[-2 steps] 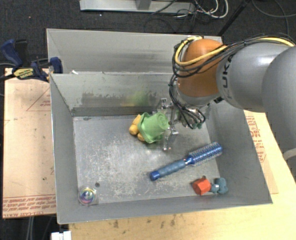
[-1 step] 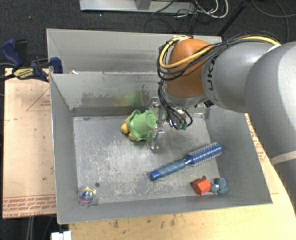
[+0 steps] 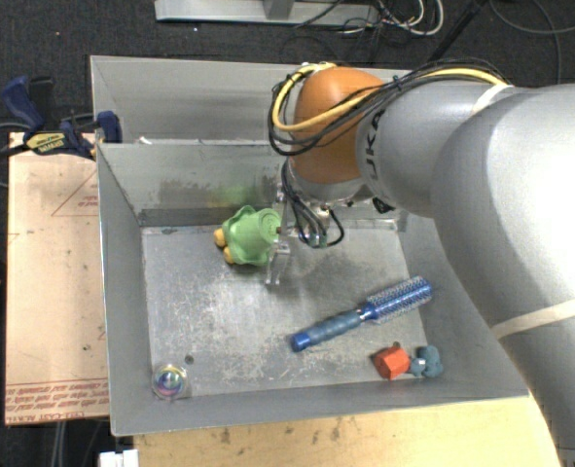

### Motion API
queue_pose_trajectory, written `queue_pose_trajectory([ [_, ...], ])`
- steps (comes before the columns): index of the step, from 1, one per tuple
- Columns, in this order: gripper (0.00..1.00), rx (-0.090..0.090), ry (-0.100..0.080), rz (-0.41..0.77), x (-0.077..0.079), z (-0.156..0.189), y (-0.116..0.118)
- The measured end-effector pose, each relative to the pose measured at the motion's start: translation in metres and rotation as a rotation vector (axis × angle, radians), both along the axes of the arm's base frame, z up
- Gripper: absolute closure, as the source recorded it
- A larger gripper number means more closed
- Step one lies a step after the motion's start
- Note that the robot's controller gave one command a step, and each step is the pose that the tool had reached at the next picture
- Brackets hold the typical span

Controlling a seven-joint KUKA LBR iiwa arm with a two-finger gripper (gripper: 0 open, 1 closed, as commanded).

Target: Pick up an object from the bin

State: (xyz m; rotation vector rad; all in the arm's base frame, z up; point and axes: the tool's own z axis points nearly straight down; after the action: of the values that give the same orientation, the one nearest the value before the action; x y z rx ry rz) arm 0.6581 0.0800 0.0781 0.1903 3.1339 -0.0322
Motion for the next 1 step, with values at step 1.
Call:
queue_pose_trajectory([
  [1, 0.0, 0.025, -0.008, 0.118, -0.0003, -0.0001, 0.0183],
])
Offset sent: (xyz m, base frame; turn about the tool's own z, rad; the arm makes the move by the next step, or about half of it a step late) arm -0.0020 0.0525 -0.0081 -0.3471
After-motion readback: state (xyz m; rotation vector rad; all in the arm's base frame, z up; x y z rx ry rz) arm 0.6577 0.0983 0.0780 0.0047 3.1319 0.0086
